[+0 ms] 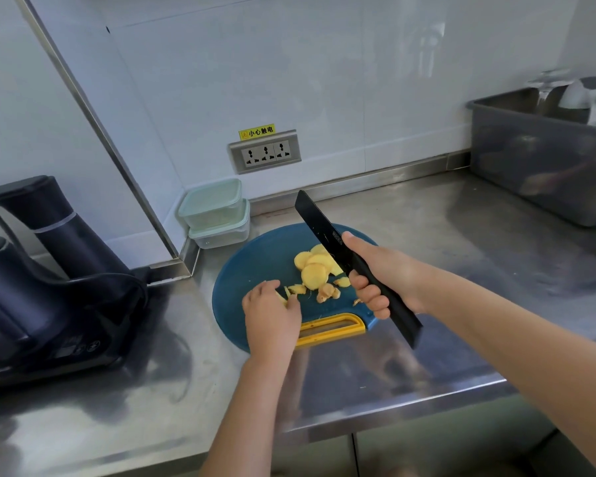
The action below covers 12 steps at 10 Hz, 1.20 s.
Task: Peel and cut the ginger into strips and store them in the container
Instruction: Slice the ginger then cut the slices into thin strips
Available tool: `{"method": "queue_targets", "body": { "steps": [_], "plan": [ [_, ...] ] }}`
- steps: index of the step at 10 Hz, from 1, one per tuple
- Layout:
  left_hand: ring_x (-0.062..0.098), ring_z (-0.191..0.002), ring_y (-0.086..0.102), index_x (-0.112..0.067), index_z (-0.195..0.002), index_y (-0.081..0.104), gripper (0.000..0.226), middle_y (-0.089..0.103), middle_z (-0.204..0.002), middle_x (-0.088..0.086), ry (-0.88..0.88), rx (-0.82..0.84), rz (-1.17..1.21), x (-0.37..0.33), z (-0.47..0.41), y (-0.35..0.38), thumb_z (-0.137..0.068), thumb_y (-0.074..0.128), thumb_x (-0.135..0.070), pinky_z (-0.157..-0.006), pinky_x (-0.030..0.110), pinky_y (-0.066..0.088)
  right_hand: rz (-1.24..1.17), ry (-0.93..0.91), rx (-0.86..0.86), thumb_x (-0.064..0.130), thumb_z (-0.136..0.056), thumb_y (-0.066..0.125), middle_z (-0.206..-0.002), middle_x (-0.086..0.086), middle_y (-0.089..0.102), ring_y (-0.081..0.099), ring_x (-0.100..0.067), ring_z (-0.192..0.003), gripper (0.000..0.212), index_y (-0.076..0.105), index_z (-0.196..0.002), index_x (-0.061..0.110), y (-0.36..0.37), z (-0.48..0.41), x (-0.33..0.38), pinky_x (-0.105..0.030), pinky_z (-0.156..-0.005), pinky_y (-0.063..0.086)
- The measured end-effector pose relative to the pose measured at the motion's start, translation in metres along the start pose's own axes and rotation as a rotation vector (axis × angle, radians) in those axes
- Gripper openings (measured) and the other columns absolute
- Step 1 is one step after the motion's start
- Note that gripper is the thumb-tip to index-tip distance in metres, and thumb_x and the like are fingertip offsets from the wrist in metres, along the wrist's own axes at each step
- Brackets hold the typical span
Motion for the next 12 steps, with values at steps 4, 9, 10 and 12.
{"method": "queue_targets", "body": {
  "steps": [4, 9, 10, 12],
  "plan": [
    [0.022, -0.132, 0.035, -0.027, -0.128, 0.055, 0.036, 0.048, -0.137, 0.002, 0.108, 0.008, -0.184, -0.009, -0.003, 0.020, -0.093, 0.053, -0.037, -0.115, 0.047, 0.023, 0.007, -0.007, -0.003, 0.073, -0.089, 0.037, -0.048, 0.002, 0.032, 0.028, -0.012, -0.036, 0.065, 0.037, -0.057, 0.017, 0.004, 0.001, 0.000, -0.020, -0.033, 0.030],
    [0.012, -0.138, 0.025, -0.036, -0.121, 0.050, 0.045, 0.021, -0.153, -0.008, 0.248, 0.198, 0.125, 0.011, 0.002, -0.018, -0.081, 0.071, -0.031, -0.107, 0.025, 0.027, 0.032, -0.021, -0.020, 0.073, -0.089, 0.037, -0.049, 0.001, 0.033, 0.028, -0.012, -0.037, 0.065, 0.037, -0.057, 0.016, 0.002, 0.000, -0.001, -0.021, -0.034, 0.031],
    [0.014, -0.142, 0.020, -0.029, -0.143, 0.029, 0.082, 0.012, -0.157, -0.004, 0.110, 0.154, 0.150, 0.023, 0.006, -0.029, -0.076, 0.074, -0.043, -0.110, 0.030, 0.026, 0.162, -0.061, -0.103, 0.074, -0.088, 0.035, -0.047, 0.000, 0.036, 0.031, -0.014, -0.036, 0.066, 0.039, -0.058, 0.015, -0.003, -0.005, 0.002, -0.022, -0.036, 0.032],
    [0.022, -0.142, 0.021, -0.012, -0.148, 0.020, 0.081, 0.023, -0.154, 0.005, -0.058, 0.022, 0.111, 0.018, 0.022, -0.019, -0.086, 0.061, -0.045, -0.114, 0.035, 0.024, 0.660, -0.214, -0.375, 0.072, -0.090, 0.024, -0.041, -0.005, 0.037, 0.037, -0.017, -0.030, 0.069, 0.036, -0.053, 0.015, -0.017, -0.016, 0.015, -0.026, -0.048, 0.040]
  ]
}}
Point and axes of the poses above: each hand's wrist, its own z-axis away from the middle knuckle, its own y-axis out of the palm, x = y × z, the point moved 4 cm from there along -z, towards the middle knuckle
